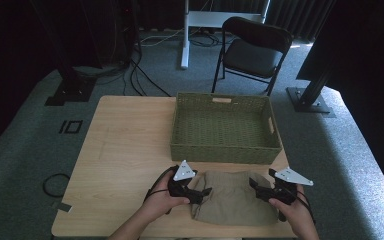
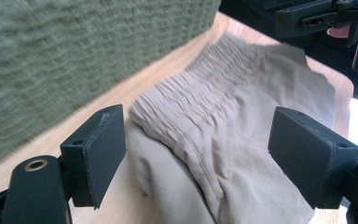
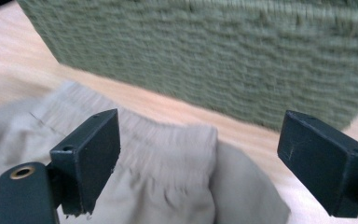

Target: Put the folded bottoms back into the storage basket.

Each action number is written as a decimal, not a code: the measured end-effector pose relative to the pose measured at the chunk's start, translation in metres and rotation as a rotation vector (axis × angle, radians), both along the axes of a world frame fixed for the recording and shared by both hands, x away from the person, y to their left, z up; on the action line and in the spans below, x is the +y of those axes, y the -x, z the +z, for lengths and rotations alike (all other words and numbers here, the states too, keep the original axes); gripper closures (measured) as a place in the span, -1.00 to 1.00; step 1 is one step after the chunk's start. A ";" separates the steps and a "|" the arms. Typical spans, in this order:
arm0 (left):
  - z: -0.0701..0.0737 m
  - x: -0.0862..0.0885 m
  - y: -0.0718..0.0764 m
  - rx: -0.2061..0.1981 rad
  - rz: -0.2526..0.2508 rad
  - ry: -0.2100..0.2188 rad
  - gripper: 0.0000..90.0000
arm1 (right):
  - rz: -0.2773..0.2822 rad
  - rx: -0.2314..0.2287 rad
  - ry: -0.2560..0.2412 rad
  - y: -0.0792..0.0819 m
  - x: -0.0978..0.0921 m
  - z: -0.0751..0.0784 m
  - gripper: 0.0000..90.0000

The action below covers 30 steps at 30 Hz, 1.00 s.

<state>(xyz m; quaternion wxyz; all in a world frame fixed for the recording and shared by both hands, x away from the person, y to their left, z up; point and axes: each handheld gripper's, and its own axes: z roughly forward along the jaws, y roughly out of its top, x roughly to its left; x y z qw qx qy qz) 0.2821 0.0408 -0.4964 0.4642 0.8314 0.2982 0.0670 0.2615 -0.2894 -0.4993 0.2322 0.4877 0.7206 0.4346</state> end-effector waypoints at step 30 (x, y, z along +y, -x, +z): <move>-0.057 -0.022 0.002 0.045 0.060 -0.125 -0.59 | -0.026 0.112 0.136 0.010 -0.002 -0.058 -0.68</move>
